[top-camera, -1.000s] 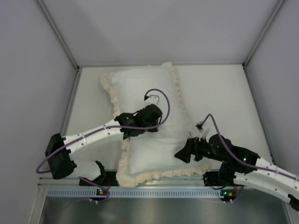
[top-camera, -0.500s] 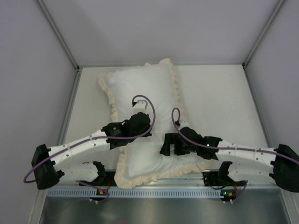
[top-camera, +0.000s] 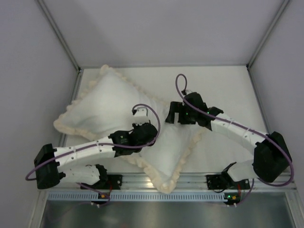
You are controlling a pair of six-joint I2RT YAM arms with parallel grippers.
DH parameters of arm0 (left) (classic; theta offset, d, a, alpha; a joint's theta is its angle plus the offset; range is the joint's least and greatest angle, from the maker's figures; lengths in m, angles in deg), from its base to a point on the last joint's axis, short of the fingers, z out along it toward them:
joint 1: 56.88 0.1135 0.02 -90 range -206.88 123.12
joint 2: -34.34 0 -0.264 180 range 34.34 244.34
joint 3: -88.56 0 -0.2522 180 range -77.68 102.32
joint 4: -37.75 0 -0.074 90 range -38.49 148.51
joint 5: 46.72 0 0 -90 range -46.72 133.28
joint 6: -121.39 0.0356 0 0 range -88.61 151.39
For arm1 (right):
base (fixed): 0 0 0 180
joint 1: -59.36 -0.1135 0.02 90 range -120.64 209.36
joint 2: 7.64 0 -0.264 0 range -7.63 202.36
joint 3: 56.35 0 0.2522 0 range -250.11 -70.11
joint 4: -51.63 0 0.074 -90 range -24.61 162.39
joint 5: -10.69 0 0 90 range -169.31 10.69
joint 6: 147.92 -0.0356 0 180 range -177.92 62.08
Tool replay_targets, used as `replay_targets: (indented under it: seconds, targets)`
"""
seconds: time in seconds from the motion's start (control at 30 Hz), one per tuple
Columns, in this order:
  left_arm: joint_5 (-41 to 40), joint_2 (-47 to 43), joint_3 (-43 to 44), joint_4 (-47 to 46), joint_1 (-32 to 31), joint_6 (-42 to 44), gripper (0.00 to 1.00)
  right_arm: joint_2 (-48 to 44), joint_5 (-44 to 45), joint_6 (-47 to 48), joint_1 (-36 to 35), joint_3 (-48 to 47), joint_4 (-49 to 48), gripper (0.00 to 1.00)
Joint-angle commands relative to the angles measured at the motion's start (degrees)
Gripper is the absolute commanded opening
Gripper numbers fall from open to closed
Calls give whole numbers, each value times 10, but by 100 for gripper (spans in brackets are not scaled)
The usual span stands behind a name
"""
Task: Remove the pillowcase from the pillow
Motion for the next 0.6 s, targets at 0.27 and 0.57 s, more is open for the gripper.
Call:
replay_targets:
  seconds: [0.27,0.57]
  targets:
    - [127,69,40,59,-60,-5,0,-133,90,46,44,0,-39,100]
    - [122,71,40,50,-67,-8,0,-55,62,28,44,-66,14,99]
